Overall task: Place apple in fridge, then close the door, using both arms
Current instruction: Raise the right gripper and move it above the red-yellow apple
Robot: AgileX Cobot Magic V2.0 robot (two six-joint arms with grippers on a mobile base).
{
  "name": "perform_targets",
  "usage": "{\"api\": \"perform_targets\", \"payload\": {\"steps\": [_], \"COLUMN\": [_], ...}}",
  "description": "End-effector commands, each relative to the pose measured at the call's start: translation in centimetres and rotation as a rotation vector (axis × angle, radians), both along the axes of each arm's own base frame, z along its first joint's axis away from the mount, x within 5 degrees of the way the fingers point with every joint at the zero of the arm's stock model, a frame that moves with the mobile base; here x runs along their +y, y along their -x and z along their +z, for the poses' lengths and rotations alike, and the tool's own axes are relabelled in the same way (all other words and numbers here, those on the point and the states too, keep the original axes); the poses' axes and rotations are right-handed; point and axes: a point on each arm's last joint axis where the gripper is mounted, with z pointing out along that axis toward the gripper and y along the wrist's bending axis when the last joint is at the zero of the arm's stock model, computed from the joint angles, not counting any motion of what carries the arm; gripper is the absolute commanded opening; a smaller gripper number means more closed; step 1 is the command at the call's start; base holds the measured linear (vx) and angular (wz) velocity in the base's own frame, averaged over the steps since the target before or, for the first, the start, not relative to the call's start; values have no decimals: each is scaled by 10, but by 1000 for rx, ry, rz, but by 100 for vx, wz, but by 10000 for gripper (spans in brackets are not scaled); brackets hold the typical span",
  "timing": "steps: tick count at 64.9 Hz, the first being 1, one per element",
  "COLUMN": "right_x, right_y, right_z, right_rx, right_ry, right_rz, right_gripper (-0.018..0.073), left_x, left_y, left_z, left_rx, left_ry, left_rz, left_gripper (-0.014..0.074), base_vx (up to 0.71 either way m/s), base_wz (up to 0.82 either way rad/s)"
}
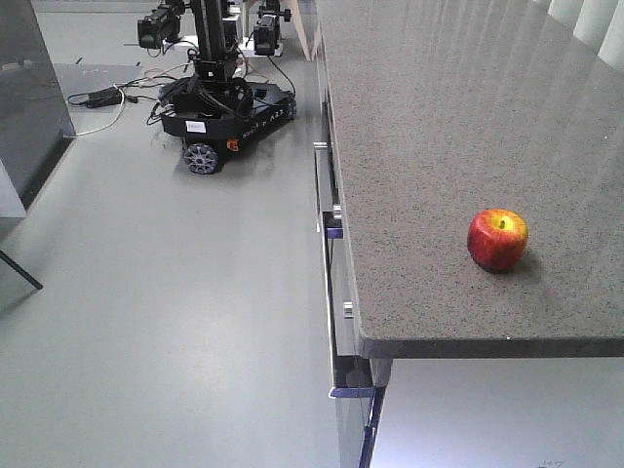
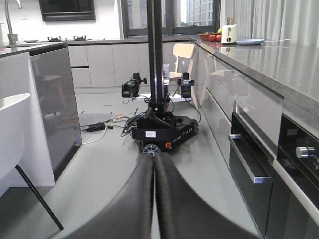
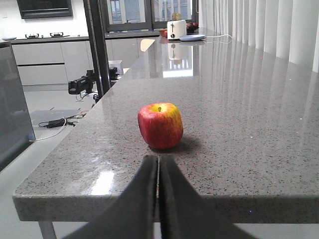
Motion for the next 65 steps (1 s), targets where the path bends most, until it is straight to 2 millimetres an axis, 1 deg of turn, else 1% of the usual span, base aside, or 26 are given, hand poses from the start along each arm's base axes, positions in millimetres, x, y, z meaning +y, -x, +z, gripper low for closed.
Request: {"api": "perform_targets", "payload": {"steps": [1,65], "right_x": [0,0], "right_y": [-1,-1], "right_z": [6,6], "right_rx": [-63,-63], "right_ry": [10,10], "right_rz": [-5,-5], "right_gripper": [-2,-2], "left_x": [-2,-2], "left_y": [0,0], "left_z": [-2,-2], "left_rx": [-57,-57], "left_ry": [5,5], "left_rz": [-21,-21], "left_gripper": [-6,-6], "base_vx": [0,0], "base_wz": [0,0]}}
